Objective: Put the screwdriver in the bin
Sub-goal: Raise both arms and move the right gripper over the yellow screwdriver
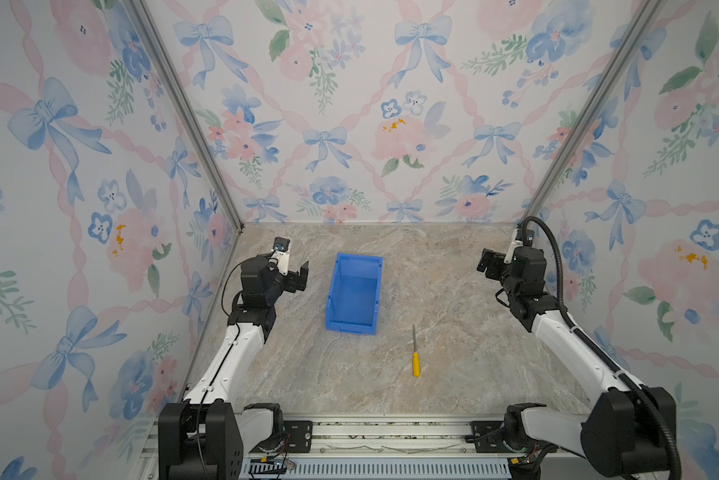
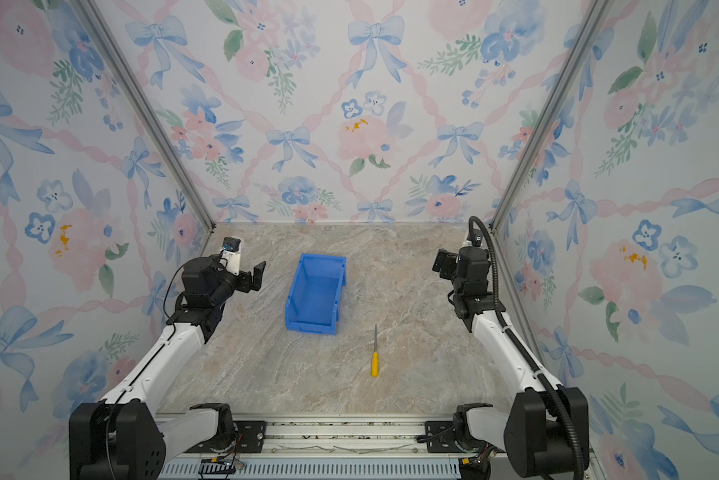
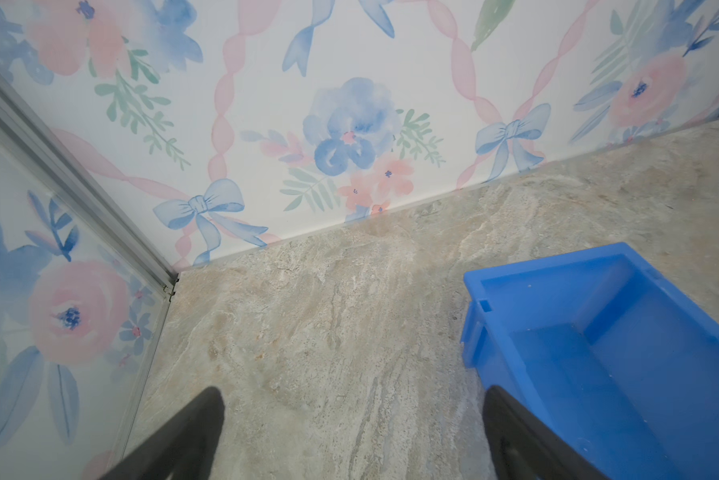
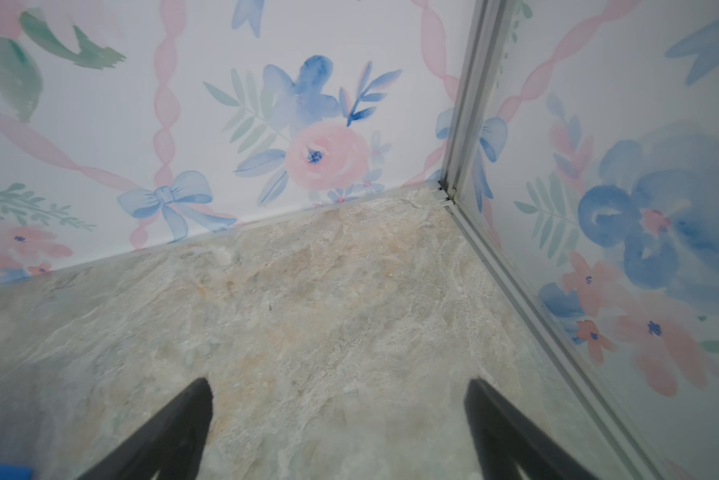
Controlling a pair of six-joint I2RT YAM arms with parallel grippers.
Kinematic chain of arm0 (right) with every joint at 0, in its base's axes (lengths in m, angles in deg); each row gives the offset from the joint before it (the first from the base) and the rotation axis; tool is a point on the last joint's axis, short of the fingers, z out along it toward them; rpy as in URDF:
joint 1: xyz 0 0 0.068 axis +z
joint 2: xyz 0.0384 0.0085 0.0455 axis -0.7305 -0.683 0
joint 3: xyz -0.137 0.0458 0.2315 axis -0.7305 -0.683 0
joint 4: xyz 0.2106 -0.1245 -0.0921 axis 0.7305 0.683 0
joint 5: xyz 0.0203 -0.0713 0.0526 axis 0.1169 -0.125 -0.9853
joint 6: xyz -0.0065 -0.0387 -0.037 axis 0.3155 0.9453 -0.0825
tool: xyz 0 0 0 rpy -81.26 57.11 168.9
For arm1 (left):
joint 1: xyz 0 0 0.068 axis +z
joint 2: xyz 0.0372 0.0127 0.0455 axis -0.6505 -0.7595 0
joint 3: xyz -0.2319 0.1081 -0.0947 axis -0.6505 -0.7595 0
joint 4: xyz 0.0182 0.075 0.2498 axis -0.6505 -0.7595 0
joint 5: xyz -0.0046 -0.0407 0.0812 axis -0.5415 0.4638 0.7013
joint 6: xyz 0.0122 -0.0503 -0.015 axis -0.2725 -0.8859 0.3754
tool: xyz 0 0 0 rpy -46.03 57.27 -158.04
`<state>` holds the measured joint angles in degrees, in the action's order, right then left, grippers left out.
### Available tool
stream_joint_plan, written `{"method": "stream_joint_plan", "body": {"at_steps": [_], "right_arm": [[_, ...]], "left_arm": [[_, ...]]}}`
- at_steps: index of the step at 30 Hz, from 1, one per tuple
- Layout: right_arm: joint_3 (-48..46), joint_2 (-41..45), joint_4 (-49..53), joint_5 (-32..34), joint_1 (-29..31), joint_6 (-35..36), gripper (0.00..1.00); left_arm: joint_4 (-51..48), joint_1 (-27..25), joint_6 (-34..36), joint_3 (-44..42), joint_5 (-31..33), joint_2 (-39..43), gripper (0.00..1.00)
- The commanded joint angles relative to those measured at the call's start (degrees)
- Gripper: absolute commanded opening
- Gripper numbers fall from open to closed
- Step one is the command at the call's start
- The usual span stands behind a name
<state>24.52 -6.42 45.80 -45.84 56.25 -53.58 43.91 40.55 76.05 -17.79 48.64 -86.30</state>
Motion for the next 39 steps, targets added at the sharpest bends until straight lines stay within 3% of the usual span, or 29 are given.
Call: {"method": "stream_joint_plan", "body": {"at_steps": [1, 7, 12, 16, 21, 23, 29, 39], "right_arm": [[0.2, 5.0, 19.4, 3.0, 6.8, -2.9, 0.97], [-2.7, 15.8, 31.9, 3.5, 19.5, -10.6, 1.0], [-3.6, 19.3, 41.9, 5.1, 30.0, -16.7, 0.91], [-4.3, 17.4, 45.6, 4.3, 37.7, -20.9, 0.86], [-3.4, 8.0, 45.0, 1.0, 44.6, -25.1, 0.82], [-2.7, 3.9, 43.8, -0.2, 45.9, -25.8, 0.76], [-2.8, -6.1, 37.5, -4.3, 48.1, -27.6, 0.74], [-4.1, -15.1, 30.3, -7.4, 48.6, -30.8, 0.61]], "left_arm": [[-20.3, -0.7, 3.3, 3.7, -4.8, 2.0, 0.98], [-28.6, -2.9, 4.5, 4.6, -6.7, 5.1, 0.98], [-33.2, -6.2, 4.8, 5.2, -6.6, 7.1, 0.98], [-36.1, -8.0, 2.2, 7.3, -5.7, 6.8, 0.98], [-37.8, -8.5, 0.5, 9.4, -4.5, 7.3, 0.98], [-37.9, -8.6, 0.5, 9.7, -3.3, 7.8, 0.98], [-38.9, -8.6, 0.8, 10.4, -1.4, 8.8, 0.98], [-38.9, -8.6, -0.6, 10.1, -2.0, 8.2, 0.98]]}}
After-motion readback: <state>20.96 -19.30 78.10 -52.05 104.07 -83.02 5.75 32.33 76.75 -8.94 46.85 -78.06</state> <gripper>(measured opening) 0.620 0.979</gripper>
